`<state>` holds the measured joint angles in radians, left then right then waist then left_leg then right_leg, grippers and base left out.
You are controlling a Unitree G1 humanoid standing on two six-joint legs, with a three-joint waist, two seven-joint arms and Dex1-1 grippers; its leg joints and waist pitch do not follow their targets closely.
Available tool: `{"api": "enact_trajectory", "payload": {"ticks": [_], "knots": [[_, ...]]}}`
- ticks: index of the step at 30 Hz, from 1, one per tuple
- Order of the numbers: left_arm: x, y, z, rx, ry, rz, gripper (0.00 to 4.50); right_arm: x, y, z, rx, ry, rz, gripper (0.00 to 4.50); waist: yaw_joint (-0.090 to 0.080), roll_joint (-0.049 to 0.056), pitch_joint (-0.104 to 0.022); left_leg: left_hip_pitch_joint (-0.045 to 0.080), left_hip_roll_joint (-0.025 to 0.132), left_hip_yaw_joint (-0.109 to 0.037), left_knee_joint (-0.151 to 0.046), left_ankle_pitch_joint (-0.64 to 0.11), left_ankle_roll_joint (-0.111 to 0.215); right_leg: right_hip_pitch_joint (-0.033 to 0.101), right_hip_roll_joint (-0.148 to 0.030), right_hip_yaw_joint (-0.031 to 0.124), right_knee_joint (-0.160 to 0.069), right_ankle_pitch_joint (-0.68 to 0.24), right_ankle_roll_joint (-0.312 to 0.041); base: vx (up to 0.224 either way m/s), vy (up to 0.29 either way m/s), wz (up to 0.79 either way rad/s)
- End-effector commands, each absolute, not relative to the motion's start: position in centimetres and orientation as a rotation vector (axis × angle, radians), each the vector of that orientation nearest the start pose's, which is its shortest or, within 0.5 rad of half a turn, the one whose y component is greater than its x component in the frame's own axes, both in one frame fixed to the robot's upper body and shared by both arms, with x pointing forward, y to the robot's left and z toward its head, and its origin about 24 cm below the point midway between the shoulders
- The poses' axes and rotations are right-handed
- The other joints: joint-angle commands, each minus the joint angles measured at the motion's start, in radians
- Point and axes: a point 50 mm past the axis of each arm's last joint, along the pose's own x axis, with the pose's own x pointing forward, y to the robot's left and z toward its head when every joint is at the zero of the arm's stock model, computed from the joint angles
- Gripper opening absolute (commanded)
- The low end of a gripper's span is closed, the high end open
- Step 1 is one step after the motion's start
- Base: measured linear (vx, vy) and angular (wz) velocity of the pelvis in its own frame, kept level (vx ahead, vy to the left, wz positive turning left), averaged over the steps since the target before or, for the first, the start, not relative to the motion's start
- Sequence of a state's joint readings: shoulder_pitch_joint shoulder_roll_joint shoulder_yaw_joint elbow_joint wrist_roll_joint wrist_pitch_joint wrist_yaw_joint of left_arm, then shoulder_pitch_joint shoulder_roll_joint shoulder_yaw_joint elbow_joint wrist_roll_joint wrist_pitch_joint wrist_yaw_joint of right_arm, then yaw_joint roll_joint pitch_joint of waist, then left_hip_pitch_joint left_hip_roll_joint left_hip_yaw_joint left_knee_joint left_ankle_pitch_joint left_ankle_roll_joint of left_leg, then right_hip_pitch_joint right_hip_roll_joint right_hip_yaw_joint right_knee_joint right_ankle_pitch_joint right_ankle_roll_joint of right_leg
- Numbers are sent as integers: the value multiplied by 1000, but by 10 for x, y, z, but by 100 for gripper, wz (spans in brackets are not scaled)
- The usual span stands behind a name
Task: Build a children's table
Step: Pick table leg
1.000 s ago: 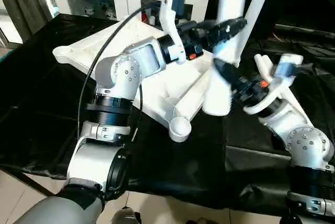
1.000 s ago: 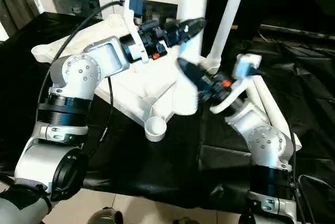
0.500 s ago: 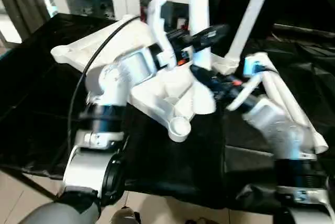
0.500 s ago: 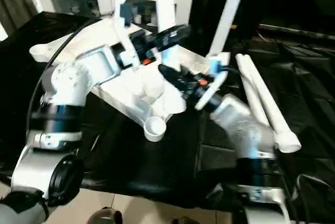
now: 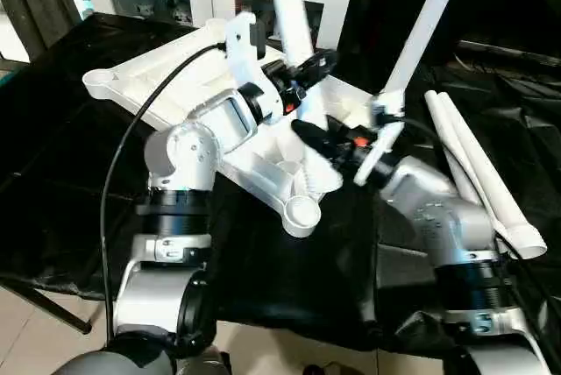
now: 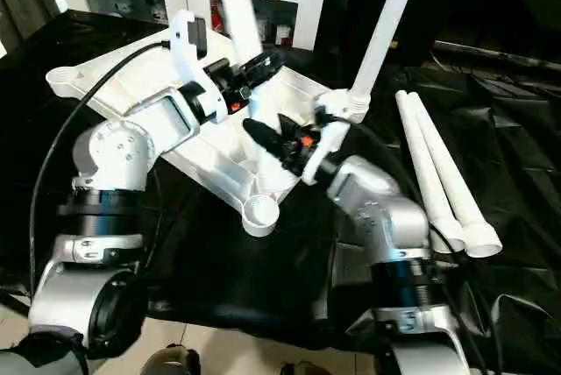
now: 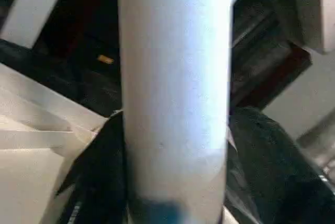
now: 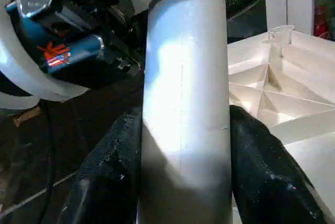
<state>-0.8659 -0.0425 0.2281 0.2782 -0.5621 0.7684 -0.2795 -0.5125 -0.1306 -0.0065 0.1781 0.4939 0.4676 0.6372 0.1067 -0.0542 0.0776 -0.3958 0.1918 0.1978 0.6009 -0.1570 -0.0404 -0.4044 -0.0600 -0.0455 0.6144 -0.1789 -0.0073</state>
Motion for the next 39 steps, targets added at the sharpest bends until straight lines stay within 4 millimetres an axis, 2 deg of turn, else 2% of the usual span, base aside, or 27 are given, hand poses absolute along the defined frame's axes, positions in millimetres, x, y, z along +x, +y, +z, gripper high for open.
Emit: {"api": "enact_trajectory", "payload": {"ticks": [1, 9, 14, 15, 16, 17, 19, 21, 23, 27, 32, 35, 36, 39], "knots": [[361, 64, 193, -552, 120, -682, 262, 327, -97, 120, 319, 61, 865, 186, -5, -9, -85, 28, 38, -19, -65, -148, 2, 47, -77, 40, -71, -180, -157, 0, 0, 0], [362, 70, 188, -529, 123, -610, 198, 326, -90, 119, 296, 60, 867, 186, -10, -10, -84, 28, 38, -19, -65, -148, 4, 46, -77, 41, -71, -185, -154, 0, 0, 0], [361, 71, 188, -523, 122, -620, 186, 326, -89, 118, 282, 63, 863, 186, -12, -11, -84, 27, 38, -19, -65, -146, 3, 47, -77, 40, -70, -178, -155, 0, 0, 0], [357, 68, 189, -515, 117, -697, 186, 325, -89, 119, 291, 64, 879, 242, -13, -12, -84, 27, 37, -19, -65, -147, 3, 47, -77, 40, -69, -178, -156, 0, 0, 0], [350, 65, 190, -499, 115, -799, 186, 323, -89, 120, 318, 66, 918, 256, -12, -12, -85, 27, 36, -19, -65, -145, 5, 47, -78, 40, -70, -182, -155, 0, 0, 0], [350, 65, 190, -499, 115, -799, 186, 323, -89, 120, 318, 66, 918, 256, -14, -11, -85, 28, 37, -19, -65, -145, 8, 46, -78, 40, -69, -187, -157, 0, 0, 0], [337, 62, 193, -448, 109, -988, 186, 316, -90, 121, 366, 103, 1010, 271, -14, -11, -84, 29, 38, -19, -66, -139, 10, 46, -75, 40, -66, -178, -166, 0, 0, 0], [332, 63, 195, -450, 108, -1081, 185, 307, -92, 122, 377, 129, 1116, 287, -12, -8, -85, 33, 39, -18, -65, -130, 13, 46, -73, 40, -63, -157, -171, 0, 0, 0], [329, 66, 198, -451, 86, -1144, 185, 302, -95, 123, 396, 144, 1168, 287, -10, -8, -83, 29, 39, -16, -66, -138, 10, 47, -75, 41, -64, -147, -177, 0, 0, 0], [315, 76, 212, -429, 25, -1382, 185, 292, -106, 122, 446, 220, 1276, 287, -11, -8, -80, 31, 39, -18, -69, -174, -11, 46, -77, 41, -71, -235, -163, 0, 0, 0], [307, 85, 225, -471, -30, -1526, 185, 286, -111, 121, 457, 269, 1345, 287, -14, -9, -80, 32, 39, -18, -68, -184, -23, 44, -78, 40, -71, -246, -166, 0, 0, 0], [302, 88, 229, -483, -58, -1610, 185, 285, -112, 123, 469, 280, 1368, 287, -12, -8, -83, 33, 40, -18, -67, -166, -23, 44, -77, 41, -66, -220, -174, 0, 0, 0], [301, 88, 229, -485, -56, -1621, 185, 285, -111, 123, 473, 281, 1371, 262, -12, -8, -83, 33, 39, -18, -67, -166, -24, 44, -78, 41, -66, -216, -176, 0, 0, 0], [299, 88, 226, -486, -43, -1645, 185, 284, -110, 125, 501, 291, 1396, 238, -11, -10, -84, 33, 39, -18, -68, -168, -28, 45, -78, 41, -66, -219, -174, 0, 0, 0]]}}
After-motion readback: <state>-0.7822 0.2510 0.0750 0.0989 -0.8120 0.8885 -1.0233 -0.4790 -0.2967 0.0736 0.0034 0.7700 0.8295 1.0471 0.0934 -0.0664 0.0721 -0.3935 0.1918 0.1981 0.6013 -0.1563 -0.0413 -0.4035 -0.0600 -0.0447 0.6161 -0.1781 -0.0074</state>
